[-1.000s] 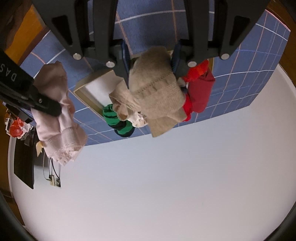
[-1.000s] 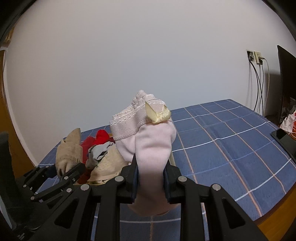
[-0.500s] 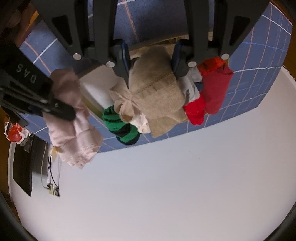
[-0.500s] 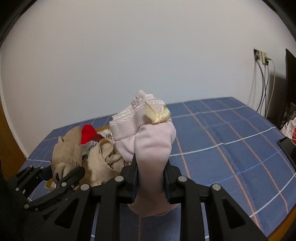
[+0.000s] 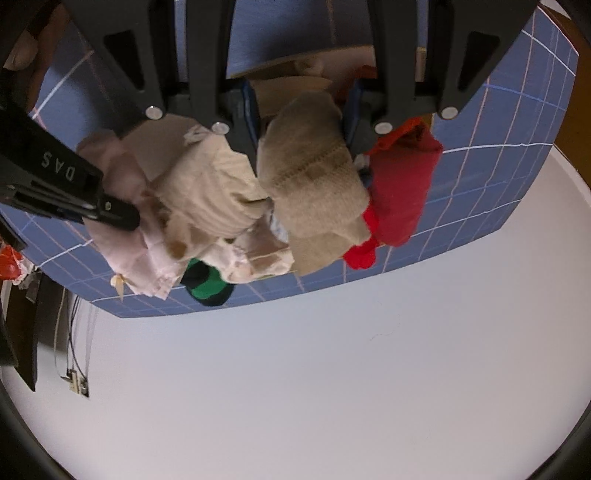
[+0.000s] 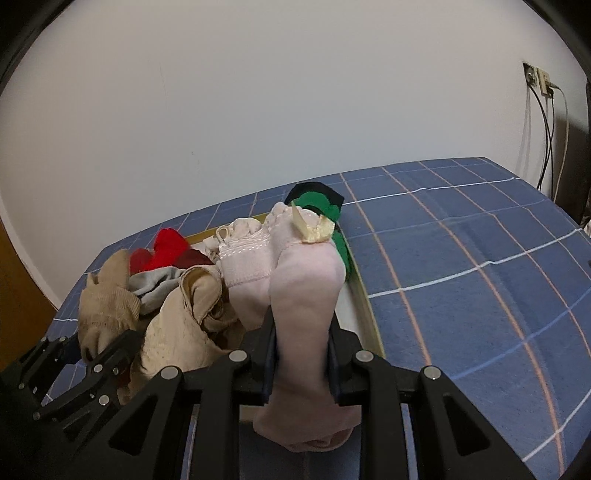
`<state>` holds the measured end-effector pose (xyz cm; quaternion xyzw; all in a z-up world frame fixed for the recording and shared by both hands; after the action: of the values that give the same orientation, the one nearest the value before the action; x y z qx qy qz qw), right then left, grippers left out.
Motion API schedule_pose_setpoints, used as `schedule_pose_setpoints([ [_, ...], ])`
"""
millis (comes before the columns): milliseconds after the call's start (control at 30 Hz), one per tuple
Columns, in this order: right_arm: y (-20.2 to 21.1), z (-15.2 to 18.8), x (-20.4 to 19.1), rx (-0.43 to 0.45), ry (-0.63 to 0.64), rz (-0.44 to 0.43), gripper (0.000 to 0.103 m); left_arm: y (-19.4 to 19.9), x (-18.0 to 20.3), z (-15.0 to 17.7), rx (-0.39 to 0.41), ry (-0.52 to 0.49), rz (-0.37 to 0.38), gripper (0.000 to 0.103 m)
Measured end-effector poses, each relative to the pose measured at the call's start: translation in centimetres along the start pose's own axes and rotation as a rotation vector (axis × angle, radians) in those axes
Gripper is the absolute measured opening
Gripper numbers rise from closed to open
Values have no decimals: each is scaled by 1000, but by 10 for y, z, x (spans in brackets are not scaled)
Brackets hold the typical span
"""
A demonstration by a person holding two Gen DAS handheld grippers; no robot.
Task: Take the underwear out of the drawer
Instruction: 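Lower both items into the tray and open both tools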
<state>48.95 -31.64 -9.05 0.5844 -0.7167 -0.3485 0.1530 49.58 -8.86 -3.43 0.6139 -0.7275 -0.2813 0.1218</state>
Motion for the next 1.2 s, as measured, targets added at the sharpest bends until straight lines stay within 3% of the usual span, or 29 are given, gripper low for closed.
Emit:
schedule_pose_setpoints([
  [267, -29, -2, 5, -54, -78, -31, 25, -22, -11, 4, -47, 20, -12, 36],
  [600, -52, 5, -7, -85, -84, -53, 27, -49, -12, 0, -116, 41, -42, 36],
  [900, -64, 1, -1, -100, -121, -68, 27, -39, 15, 0, -59, -115, -150, 34],
  [1200, -65, 3, -5, -105, -98, -33, 42, -54, 13, -5, -97, -108, -242, 39],
])
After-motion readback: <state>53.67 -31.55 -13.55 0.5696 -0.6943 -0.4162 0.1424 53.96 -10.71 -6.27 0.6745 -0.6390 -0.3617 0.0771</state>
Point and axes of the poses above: each gripper's, at about its wrist camera, not at the fingertips, and y roughly against the way its jaws point, x to its right, z to its underside, the point moved 10 cm from there along -y, roughly the way its jaws point, and after that the axes turned 1 degree about -x, right-handed, at the moved point
